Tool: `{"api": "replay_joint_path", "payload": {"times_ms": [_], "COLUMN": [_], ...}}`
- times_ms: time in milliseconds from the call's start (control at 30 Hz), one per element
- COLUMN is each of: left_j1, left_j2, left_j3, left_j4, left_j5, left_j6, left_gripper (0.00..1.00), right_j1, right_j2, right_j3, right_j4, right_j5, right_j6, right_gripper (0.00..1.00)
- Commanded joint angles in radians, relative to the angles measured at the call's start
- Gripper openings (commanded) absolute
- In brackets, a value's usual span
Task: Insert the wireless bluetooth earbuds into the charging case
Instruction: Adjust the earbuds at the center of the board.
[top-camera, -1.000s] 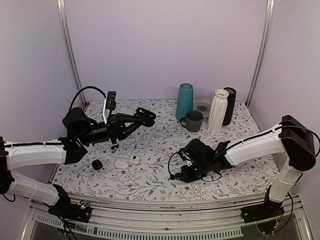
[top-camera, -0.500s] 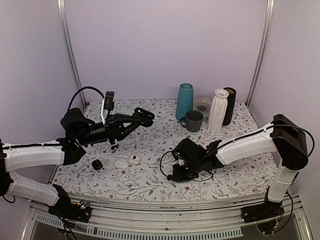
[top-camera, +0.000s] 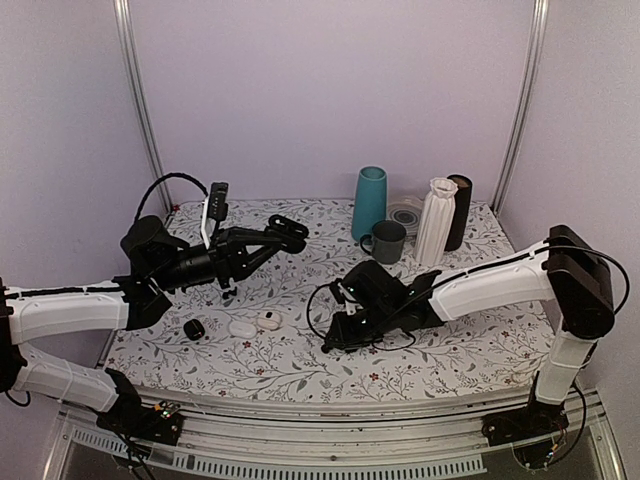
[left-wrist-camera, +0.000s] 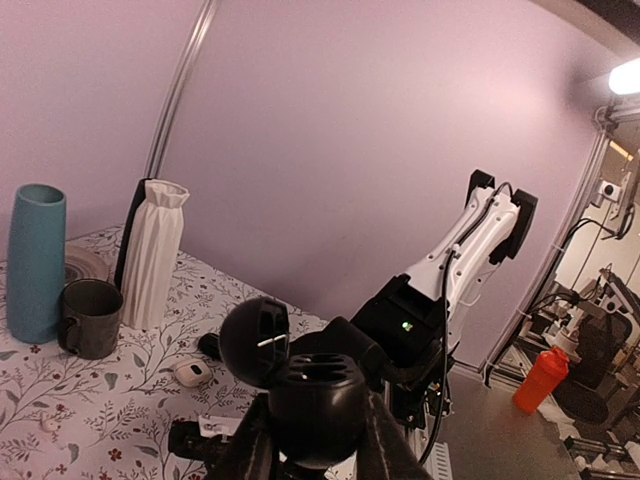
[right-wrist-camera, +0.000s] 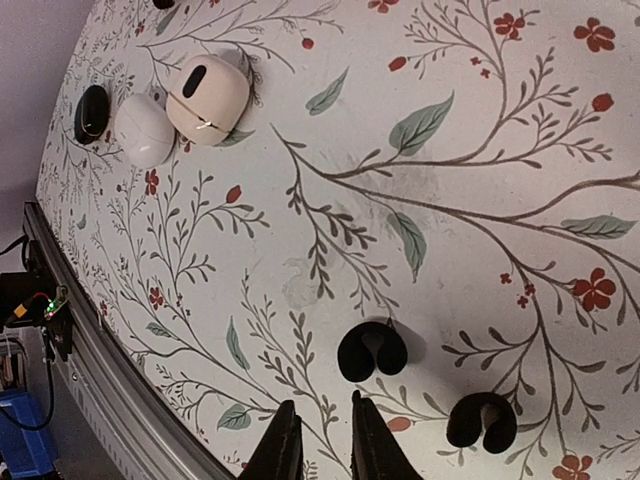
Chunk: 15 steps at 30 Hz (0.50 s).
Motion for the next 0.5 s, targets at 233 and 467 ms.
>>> {"api": "replay_joint_path", "payload": {"times_ms": [233, 467], "left_j1": [0.012, 0.012], "left_j2": [-0.01, -0.011], "left_j3": [0.002, 0.001], "left_j4": [0.011, 0.011], "left_j5": [0.0, -0.001], "left_j6": [-0.003, -0.004], "left_gripper": [0.0, 0.0], "right_j1": [-0.114, -0.115], "right_j2": [-0.129, -0.049], "right_j3": [-0.114, -0.072], "right_j4": [-0.047, -0.085], "right_j5": [0.055, 0.108], "right_j6": [-0.168, -0.173], "right_gripper": [0.16, 0.09]}}
